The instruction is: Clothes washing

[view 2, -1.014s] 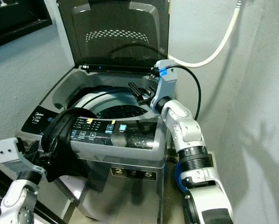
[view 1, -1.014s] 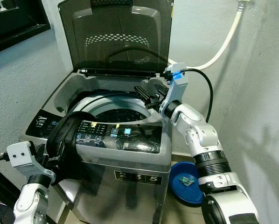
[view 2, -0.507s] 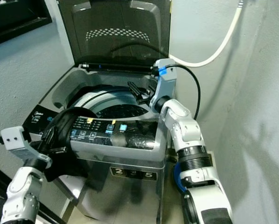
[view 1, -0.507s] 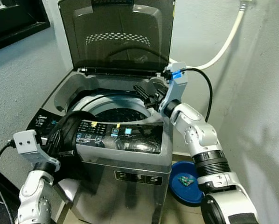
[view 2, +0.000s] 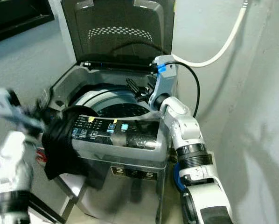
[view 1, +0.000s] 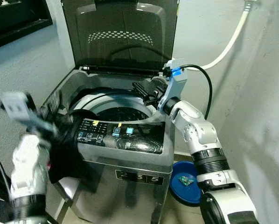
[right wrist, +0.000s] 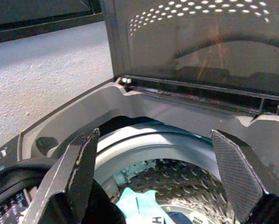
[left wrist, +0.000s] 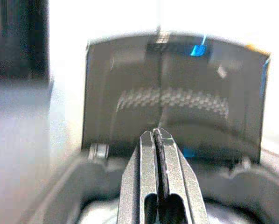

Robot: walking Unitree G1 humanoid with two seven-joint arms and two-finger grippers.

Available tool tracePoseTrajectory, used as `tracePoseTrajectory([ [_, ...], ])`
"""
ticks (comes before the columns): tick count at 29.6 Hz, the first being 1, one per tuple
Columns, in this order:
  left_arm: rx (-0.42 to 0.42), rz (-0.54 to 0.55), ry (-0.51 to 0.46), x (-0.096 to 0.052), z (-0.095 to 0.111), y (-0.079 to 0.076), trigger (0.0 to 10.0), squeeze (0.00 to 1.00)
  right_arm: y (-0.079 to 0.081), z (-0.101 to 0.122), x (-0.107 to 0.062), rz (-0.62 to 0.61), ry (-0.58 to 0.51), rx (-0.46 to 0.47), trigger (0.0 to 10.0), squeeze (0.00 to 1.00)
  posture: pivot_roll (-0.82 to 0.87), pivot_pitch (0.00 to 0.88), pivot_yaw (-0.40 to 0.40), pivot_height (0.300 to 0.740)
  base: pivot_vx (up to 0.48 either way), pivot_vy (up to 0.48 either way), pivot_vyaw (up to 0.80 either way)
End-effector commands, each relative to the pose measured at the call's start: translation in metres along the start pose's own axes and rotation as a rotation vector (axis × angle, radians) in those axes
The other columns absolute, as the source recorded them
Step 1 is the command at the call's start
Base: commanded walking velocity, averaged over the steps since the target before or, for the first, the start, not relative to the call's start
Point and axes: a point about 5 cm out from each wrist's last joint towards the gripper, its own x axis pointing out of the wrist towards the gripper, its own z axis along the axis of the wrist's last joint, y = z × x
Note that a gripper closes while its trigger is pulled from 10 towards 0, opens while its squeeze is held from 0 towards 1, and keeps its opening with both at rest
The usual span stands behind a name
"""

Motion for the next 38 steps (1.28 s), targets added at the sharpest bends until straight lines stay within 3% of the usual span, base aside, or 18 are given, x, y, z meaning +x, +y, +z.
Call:
tracePoseTrajectory([
  [1,0.014,-0.003,0.005,0.004,0.004,0.004,0.0,0.0,0.003,0.003,0.003,0.004,-0.007,-0.01,10.0,0.0,0.03,0.0,0.027,0.74,0.0,0.0,0.0],
  [2,0.014,-0.003,0.005,0.004,0.004,0.004,0.0,0.0,0.003,0.003,0.003,0.004,-0.007,-0.01,10.0,0.0,0.03,0.0,0.027,0.74,0.0,0.0,0.0],
  [4,0.046,-0.014,-0.024,0.018,0.015,0.003,0.0,0.0,0.002,0.003,0.002,0.0,-0.008,-0.011,10.0,0.0,0.03,0.0,0.028,0.74,0.0,0.0,0.0],
  [5,0.071,0.005,-0.016,0.022,0.015,0.003,9.9,0.0,0.001,0.002,0.001,-0.004,-0.007,-0.013,10.0,0.0,0.02,0.0,0.031,0.74,0.0,0.0,0.0],
  [7,0.086,0.021,-0.006,0.023,0.014,0.003,9.9,0.0,0.001,0.002,0.001,-0.006,-0.007,-0.014,10.0,0.0,0.02,0.0,0.031,0.74,0.0,0.0,0.0],
  [8,0.102,0.049,0.02,0.021,0.009,0.003,10.0,0.12,0.0,0.002,0.0,-0.008,-0.006,-0.015,10.0,0.0,0.02,0.0,0.033,0.74,0.0,0.0,0.0],
  [9,0.128,0.093,0.056,0.015,0.002,0.005,10.0,1.0,0.0,0.002,0.0,-0.01,-0.005,-0.016,10.0,0.0,0.02,0.0,0.032,0.74,0.0,0.0,0.0],
  [12,0.144,0.12,0.082,0.011,-0.002,0.006,10.0,1.0,-0.001,0.001,-0.001,-0.012,-0.005,-0.017,10.0,0.0,0.02,0.0,0.032,0.74,0.0,0.0,0.0],
  [15,0.162,0.24,0.202,-0.019,-0.025,0.012,10.0,1.0,-0.002,0.0,-0.002,-0.013,0.004,-0.022,10.0,0.0,0.02,0.0,0.031,0.74,0.0,0.0,0.0],
  [18,0.162,0.24,0.202,-0.019,-0.025,0.012,10.0,1.0,-0.002,0.0,-0.002,-0.013,0.004,-0.022,10.0,0.0,0.02,0.0,0.031,0.74,0.0,0.0,0.0],
  [20,0.14,0.278,0.291,-0.045,-0.045,0.011,10.0,1.0,-0.001,-0.002,-0.001,-0.007,0.009,-0.022,10.0,0.0,0.03,0.0,0.022,0.74,0.0,0.0,0.0],
  [22,0.14,0.278,0.291,-0.045,-0.045,0.011,10.0,1.0,-0.001,-0.002,-0.001,-0.007,0.009,-0.022,10.0,0.0,0.03,0.0,0.022,0.74,0.0,0.0,0.0],
  [23,0.114,0.298,0.334,-0.059,-0.055,0.009,10.0,1.0,0.0,-0.002,0.0,-0.001,0.013,-0.023,10.0,0.0,0.03,0.0,0.018,0.74,0.0,0.0,0.0],
  [24,0.114,0.298,0.334,-0.059,-0.055,0.009,10.0,1.0,0.0,-0.002,0.0,-0.001,0.013,-0.023,10.0,0.0,0.03,0.0,0.018,0.74,0.0,0.0,0.0],
  [25,0.099,0.309,0.365,-0.069,-0.063,0.007,10.0,1.0,0.001,-0.003,0.001,0.005,0.016,-0.024,10.0,0.0,0.03,0.0,0.018,0.74,0.0,0.0,0.0],
  [27,0.099,0.309,0.365,-0.069,-0.063,0.007,10.0,1.0,0.001,-0.003,0.001,0.005,0.016,-0.024,10.0,0.0,0.03,0.0,0.018,0.74,0.0,0.0,0.0],
  [28,0.086,0.316,0.397,-0.077,-0.07,0.005,10.0,1.0,0.002,-0.003,0.002,0.01,0.017,-0.026,10.0,0.0,0.04,0.0,0.015,0.74,0.0,0.0,0.0],
  [38,0.057,0.332,0.518,-0.099,-0.094,-0.002,10.0,1.0,0.002,-0.003,0.002,0.007,0.018,-0.024,10.0,0.0,0.04,0.0,0.023,0.74,0.0,0.0,0.0],
])
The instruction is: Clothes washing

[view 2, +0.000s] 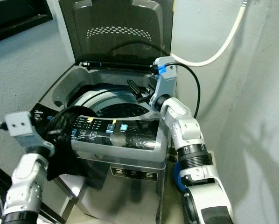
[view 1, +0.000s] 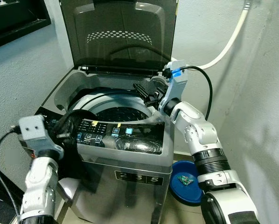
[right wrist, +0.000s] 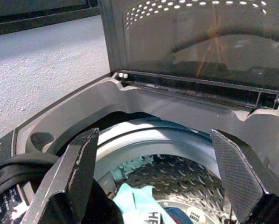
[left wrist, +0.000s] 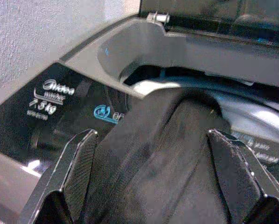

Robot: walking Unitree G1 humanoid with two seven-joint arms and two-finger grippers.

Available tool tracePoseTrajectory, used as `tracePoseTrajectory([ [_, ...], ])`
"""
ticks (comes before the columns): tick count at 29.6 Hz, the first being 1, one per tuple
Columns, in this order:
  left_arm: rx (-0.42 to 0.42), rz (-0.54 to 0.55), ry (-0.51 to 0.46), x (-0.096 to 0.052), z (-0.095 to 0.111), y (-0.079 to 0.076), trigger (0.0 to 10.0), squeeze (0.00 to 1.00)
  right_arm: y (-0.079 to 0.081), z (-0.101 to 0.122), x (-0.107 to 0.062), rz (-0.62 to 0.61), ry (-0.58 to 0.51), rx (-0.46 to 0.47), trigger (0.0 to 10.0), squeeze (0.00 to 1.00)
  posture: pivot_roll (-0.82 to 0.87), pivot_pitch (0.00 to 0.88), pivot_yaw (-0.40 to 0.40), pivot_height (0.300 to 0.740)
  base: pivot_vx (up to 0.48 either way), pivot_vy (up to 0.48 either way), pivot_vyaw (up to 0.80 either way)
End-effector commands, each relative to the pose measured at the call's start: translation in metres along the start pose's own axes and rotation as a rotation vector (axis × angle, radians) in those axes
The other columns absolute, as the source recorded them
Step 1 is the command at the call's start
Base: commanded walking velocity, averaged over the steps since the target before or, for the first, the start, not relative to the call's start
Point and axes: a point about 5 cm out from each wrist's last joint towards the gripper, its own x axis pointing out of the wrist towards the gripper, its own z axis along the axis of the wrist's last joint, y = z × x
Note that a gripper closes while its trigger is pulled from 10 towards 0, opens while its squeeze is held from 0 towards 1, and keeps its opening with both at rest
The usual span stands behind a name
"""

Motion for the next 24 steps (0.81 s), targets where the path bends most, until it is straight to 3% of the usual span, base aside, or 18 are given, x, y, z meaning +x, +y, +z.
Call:
tracePoseTrajectory([
  [1,0.006,0.017,0.041,-0.004,-0.01,0.002,10.0,1.0,0.004,0.0,0.003,0.011,0.001,-0.016,10.0,0.0,0.04,0.0,0.023,0.74,0.0,0.0,0.0],
  [2,0.027,0.02,0.085,-0.005,-0.017,0.003,10.0,0.33,0.004,0.0,0.002,0.008,0.0,-0.014,10.0,0.0,0.04,0.0,0.024,0.74,0.0,0.0,0.0],
  [3,0.039,0.01,0.119,-0.006,-0.024,0.003,10.0,0.0,0.004,0.0,0.002,0.005,-0.001,-0.012,10.0,0.0,0.04,0.0,0.025,0.74,0.0,0.0,0.0],
  [7,0.046,0.001,0.14,-0.007,-0.028,0.002,10.0,0.0,0.003,0.0,0.002,0.004,-0.002,-0.011,10.0,0.0,0.04,0.0,0.025,0.74,0.0,0.0,0.0],
  [8,0.044,-0.01,0.153,-0.007,-0.031,0.001,2.4,0.0,0.004,0.0,0.002,0.006,-0.003,-0.009,10.0,0.0,0.04,0.0,0.026,0.74,0.0,0.0,0.0],
  [9,0.044,-0.01,0.153,-0.007,-0.031,0.001,2.4,0.0,0.004,0.0,0.002,0.006,-0.003,-0.009,10.0,0.0,0.04,0.0,0.026,0.74,0.0,0.0,0.0],
  [10,0.042,-0.018,0.157,-0.008,-0.032,0.0,0.0,0.0,0.005,0.0,0.002,0.008,-0.004,-0.008,10.0,0.0,0.04,0.0,0.027,0.74,0.0,0.0,0.0],
  [17,0.054,-0.021,0.158,-0.009,-0.034,0.0,0.0,0.0,0.006,-0.001,0.002,0.013,-0.002,-0.005,10.0,0.0,0.04,0.0,0.027,0.74,0.0,0.0,0.0],
  [24,0.082,-0.05,0.096,0.002,-0.017,0.0,0.0,0.0,0.008,-0.001,0.002,0.026,-0.004,0.001,10.0,0.0,0.04,0.0,0.027,0.74,0.0,0.0,0.0],
])
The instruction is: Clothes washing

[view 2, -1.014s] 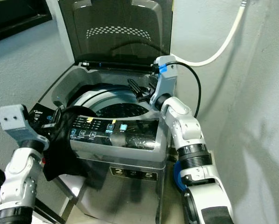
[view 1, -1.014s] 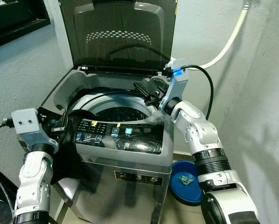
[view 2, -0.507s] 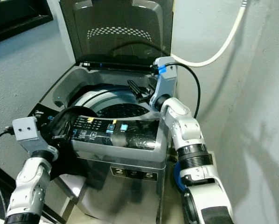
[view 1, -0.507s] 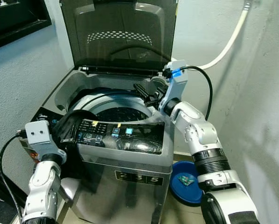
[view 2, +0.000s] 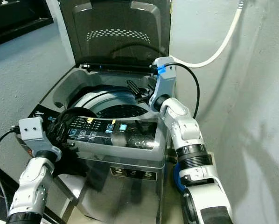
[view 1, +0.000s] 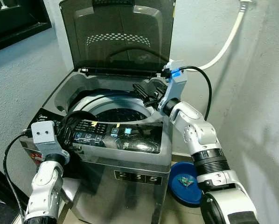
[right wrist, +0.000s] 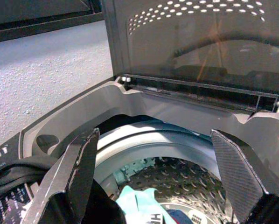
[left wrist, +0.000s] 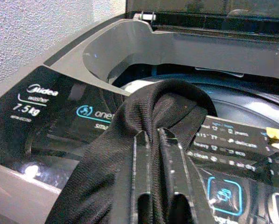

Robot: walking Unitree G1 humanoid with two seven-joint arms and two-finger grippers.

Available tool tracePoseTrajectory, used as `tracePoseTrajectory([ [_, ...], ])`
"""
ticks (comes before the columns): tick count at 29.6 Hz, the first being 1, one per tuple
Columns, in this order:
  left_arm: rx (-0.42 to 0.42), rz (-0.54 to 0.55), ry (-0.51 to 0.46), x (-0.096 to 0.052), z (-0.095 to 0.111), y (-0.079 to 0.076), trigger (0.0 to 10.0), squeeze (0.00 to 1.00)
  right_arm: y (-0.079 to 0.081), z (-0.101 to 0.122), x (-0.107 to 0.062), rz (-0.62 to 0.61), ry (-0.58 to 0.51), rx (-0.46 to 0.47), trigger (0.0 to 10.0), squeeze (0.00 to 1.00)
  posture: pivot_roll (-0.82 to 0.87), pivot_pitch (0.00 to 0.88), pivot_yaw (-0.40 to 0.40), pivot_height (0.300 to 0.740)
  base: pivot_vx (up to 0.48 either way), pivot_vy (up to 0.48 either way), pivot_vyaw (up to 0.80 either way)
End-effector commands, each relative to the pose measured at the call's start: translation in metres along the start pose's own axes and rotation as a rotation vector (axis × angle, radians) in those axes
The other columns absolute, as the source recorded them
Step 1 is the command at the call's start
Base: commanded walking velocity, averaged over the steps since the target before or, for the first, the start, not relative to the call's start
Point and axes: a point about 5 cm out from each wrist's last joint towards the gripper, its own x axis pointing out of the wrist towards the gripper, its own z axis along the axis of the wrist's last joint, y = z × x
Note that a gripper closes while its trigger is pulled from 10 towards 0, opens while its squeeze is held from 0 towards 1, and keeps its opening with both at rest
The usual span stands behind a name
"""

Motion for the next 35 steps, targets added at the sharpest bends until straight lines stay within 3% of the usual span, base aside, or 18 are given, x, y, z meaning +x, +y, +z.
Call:
tracePoseTrajectory([
  [1,0.019,0.0,0.07,-0.002,-0.012,0.005,0.0,0.0,0.005,0.0,0.001,0.02,-0.003,-0.006,10.0,0.0,0.04,0.0,0.027,0.74,0.0,0.0,0.0],
  [3,0.03,-0.041,-0.012,0.013,0.012,0.002,0.0,0.0,0.011,-0.001,0.0,0.091,-0.003,0.017,10.0,0.0,0.04,0.0,0.027,0.74,0.0,0.0,0.0],
  [4,0.03,-0.041,-0.012,0.013,0.012,0.002,0.0,0.0,0.011,-0.001,0.0,0.091,-0.003,0.017,10.0,0.0,0.04,0.0,0.027,0.74,0.0,0.0,0.0],
  [5,0.038,-0.071,-0.074,0.023,0.031,0.0,0.0,0.0,0.017,-0.002,-0.002,0.165,-0.007,0.04,10.0,0.0,0.04,0.0,0.027,0.74,0.0,0.0,0.0],
  [8,0.041,-0.083,-0.098,0.027,0.038,-0.001,0.0,0.0,0.021,-0.002,-0.003,0.214,-0.003,0.043,10.0,0.0,0.04,0.0,0.028,0.74,0.0,0.0,0.0],
  [9,0.056,-0.102,-0.143,0.035,0.053,-0.003,0.0,0.0,0.029,-0.003,-0.009,0.313,0.003,-0.002,10.0,0.0,0.04,0.0,0.028,0.74,0.0,0.0,0.0],
  [10,0.08,-0.132,-0.224,0.049,0.08,-0.007,0.0,0.0,0.039,-0.006,-0.016,0.42,0.019,-0.047,10.0,0.0,0.04,0.0,0.029,0.74,0.0,0.0,0.0],
  [11,0.08,-0.132,-0.224,0.049,0.08,-0.007,0.0,0.0,0.039,-0.006,-0.016,0.42,0.019,-0.047,10.0,0.0,0.04,0.0,0.029,0.74,0.0,0.0,0.0],
  [14,0.143,-0.235,-0.409,0.075,0.148,-0.023,0.0,0.0,0.055,-0.012,-0.026,0.563,0.046,-0.094,10.0,0.0,0.04,0.0,0.037,0.74,0.0,0.0,0.0],
  [16,0.165,-0.3,-0.477,0.082,0.171,-0.037,0.0,0.0,0.059,-0.013,-0.027,0.582,0.045,-0.097,10.0,0.0,0.03,0.0,0.045,0.74,0.0,0.0,0.0],
  [24,0.233,-0.369,-0.572,0.089,0.202,-0.058,0.0,0.0,0.063,-0.014,-0.029,0.59,0.043,-0.096,10.0,0.0,0.01,0.0,0.057,0.74,0.0,0.0,0.0],
  [26,0.305,-0.35,-0.576,0.093,0.205,-0.062,10.0,0.0,0.062,-0.014,-0.029,0.578,0.045,-0.095,10.0,0.0,0.01,0.0,0.06,0.74,0.0,0.0,0.0],
  [31,0.4,-0.297,-0.506,0.098,0.182,-0.059,10.0,0.0,0.057,-0.014,-0.029,0.544,0.054,-0.102,10.0,0.0,0.01,0.0,0.057,0.74,0.0,0.0,0.0],
  [32,0.455,-0.257,-0.444,0.1,0.164,-0.053,10.0,0.69,0.055,-0.015,-0.029,0.527,0.062,-0.105,10.0,0.0,0.01,0.0,0.053,0.74,0.0,0.0,0.0],
  [33,0.51,-0.24,-0.373,0.099,0.14,-0.046,10.0,1.0,0.052,-0.015,-0.028,0.511,0.068,-0.107,10.0,0.0,0.01,0.0,0.05,0.74,0.0,0.0,0.0],
  [34,0.557,-0.196,-0.314,0.096,0.119,-0.038,10.0,1.0,0.05,-0.015,-0.028,0.504,0.072,-0.108,10.0,0.0,0.02,0.0,0.045,0.74,0.0,0.0,0.0],
  [35,0.557,-0.196,-0.314,0.096,0.119,-0.038,10.0,1.0,0.05,-0.015,-0.028,0.504,0.072,-0.108,10.0,0.0,0.02,0.0,0.045,0.74,0.0,0.0,0.0],
])
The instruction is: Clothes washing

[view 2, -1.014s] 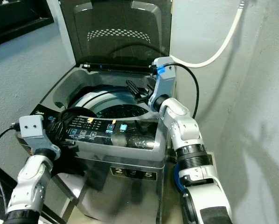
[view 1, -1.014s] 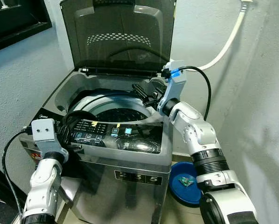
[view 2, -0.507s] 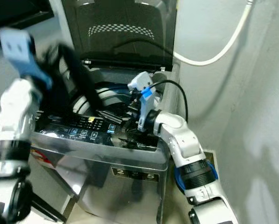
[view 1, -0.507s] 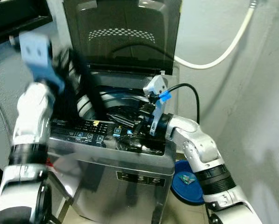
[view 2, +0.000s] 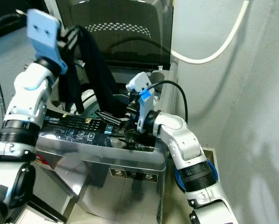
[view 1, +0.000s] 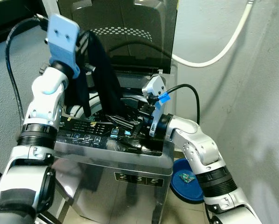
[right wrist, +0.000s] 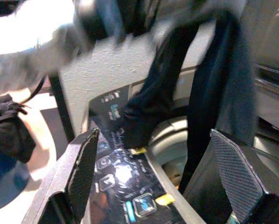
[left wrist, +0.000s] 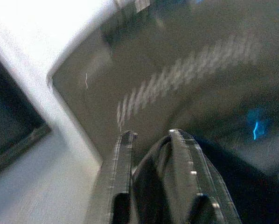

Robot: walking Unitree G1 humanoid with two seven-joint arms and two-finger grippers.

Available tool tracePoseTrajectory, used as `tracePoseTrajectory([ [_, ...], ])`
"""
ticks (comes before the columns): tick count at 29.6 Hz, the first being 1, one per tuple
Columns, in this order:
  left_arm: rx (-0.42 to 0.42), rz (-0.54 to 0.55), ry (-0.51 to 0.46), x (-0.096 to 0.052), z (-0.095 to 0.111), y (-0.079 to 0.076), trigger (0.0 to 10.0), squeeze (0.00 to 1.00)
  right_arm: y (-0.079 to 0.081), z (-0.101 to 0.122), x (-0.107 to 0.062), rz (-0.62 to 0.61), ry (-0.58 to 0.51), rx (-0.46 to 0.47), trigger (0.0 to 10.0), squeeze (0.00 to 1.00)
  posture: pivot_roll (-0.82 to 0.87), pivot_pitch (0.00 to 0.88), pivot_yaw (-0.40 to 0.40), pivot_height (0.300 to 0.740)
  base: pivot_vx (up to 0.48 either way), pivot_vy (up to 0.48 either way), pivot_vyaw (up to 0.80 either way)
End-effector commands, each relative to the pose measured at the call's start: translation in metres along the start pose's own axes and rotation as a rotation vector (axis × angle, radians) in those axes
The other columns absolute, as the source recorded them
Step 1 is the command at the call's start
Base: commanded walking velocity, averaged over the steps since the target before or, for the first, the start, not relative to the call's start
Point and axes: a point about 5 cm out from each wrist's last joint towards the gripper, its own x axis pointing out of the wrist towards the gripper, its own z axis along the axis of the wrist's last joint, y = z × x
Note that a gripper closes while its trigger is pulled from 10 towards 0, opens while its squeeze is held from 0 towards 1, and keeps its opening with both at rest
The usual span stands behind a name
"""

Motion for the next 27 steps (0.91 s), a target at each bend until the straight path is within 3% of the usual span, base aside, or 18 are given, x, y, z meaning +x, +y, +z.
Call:
tracePoseTrajectory([
  [1,0.043,0.01,0.052,-0.006,-0.012,0.002,10.0,1.0,-0.001,-0.002,0.0,-0.01,0.01,0.015,10.0,0.0,0.02,0.0,0.045,0.74,0.0,0.0,0.0],
  [2,0.067,0.02,0.09,-0.012,-0.023,0.0,10.0,1.0,-0.002,-0.002,0.0,-0.012,0.012,0.015,10.0,0.0,0.02,0.0,0.045,0.74,0.0,0.0,0.0],
  [5,0.067,0.02,0.09,-0.012,-0.023,0.0,10.0,1.0,-0.002,-0.002,0.0,-0.012,0.012,0.015,10.0,0.0,0.02,0.0,0.045,0.74,0.0,0.0,0.0],
  [6,0.091,0.07,0.14,-0.021,-0.035,0.005,10.0,1.0,-0.002,-0.002,0.0,-0.009,0.013,0.017,10.0,0.0,0.02,0.0,0.039,0.74,0.0,0.0,0.0],
  [9,0.09,0.098,0.148,-0.029,-0.04,0.01,10.0,1.0,-0.001,-0.003,0.0,-0.002,0.016,0.017,10.0,0.0,0.04,0.0,0.033,0.74,0.0,0.0,0.0],
  [10,0.013,0.097,0.116,-0.034,-0.038,0.012,10.0,1.0,-0.001,-0.003,0.001,0.002,0.017,0.018,10.0,0.0,0.04,0.0,0.033,0.74,0.0,0.0,0.0],
  [11,0.013,0.097,0.116,-0.034,-0.038,0.012,10.0,1.0,-0.001,-0.003,0.001,0.002,0.017,0.018,10.0,0.0,0.04,0.0,0.033,0.74,0.0,0.0,0.0],
  [12,-0.108,0.072,0.061,-0.037,-0.032,0.008,10.0,0.0,-0.002,-0.003,0.001,0.002,0.018,0.019,10.0,0.0,0.04,0.0,0.033,0.74,0.0,0.0,0.0],
  [13,-0.225,0.044,0.004,-0.039,-0.024,0.004,10.0,0.0,-0.003,-0.002,0.001,0.0,0.017,0.019,10.0,0.0,0.04,0.0,0.035,0.74,0.0,0.0,0.0],
  [14,-0.225,0.044,0.004,-0.039,-0.024,0.004,10.0,0.0,-0.003,-0.002,0.001,0.0,0.017,0.019,10.0,0.0,0.04,0.0,0.035,0.74,0.0,0.0,0.0],
  [15,-0.311,0.016,-0.039,-0.042,-0.018,-0.002,10.0,0.0,-0.004,-0.002,0.0,-0.002,0.016,0.02,10.0,0.0,0.04,0.0,0.035,0.74,0.0,0.0,0.0],
  [16,-0.311,0.016,-0.039,-0.042,-0.018,-0.002,10.0,0.0,-0.004,-0.002,0.0,-0.002,0.016,0.02,10.0,0.0,0.04,0.0,0.035,0.74,0.0,0.0,0.0],
  [17,-0.394,-0.016,-0.067,-0.045,-0.014,-0.009,10.0,0.0,-0.004,-0.002,0.0,0.0,0.012,0.024,10.0,0.0,0.04,0.0,0.039,0.74,0.0,0.0,0.0],
  [18,-0.394,-0.016,-0.067,-0.045,-0.014,-0.009,10.0,0.0,-0.004,-0.002,0.0,0.0,0.012,0.024,10.0,0.0,0.04,0.0,0.039,0.74,0.0,0.0,0.0],
  [19,-0.463,-0.047,-0.086,-0.049,-0.01,-0.016,10.0,0.0,-0.002,-0.002,-0.002,0.014,0.005,0.029,10.0,0.0,0.04,0.0,0.039,0.74,0.0,0.0,0.0],
  [20,-0.463,-0.047,-0.086,-0.049,-0.01,-0.016,10.0,0.0,-0.002,-0.002,-0.002,0.014,0.005,0.029,10.0,0.0,0.04,0.0,0.039,0.74,0.0,0.0,0.0],
  [22,-0.557,-0.121,-0.101,-0.057,-0.003,-0.029,10.0,0.0,0.002,-0.001,-0.006,0.062,-0.022,0.053,10.0,0.0,0.03,0.0,0.045,0.74,-0.146,0.0,0.0],
  [27,-0.592,-0.188,-0.104,-0.067,0.002,-0.041,10.0,0.0,0.006,-0.002,-0.013,0.135,-0.059,0.1,10.0,0.0,0.04,0.0,0.043,0.74,-0.324,0.0,0.0],
])
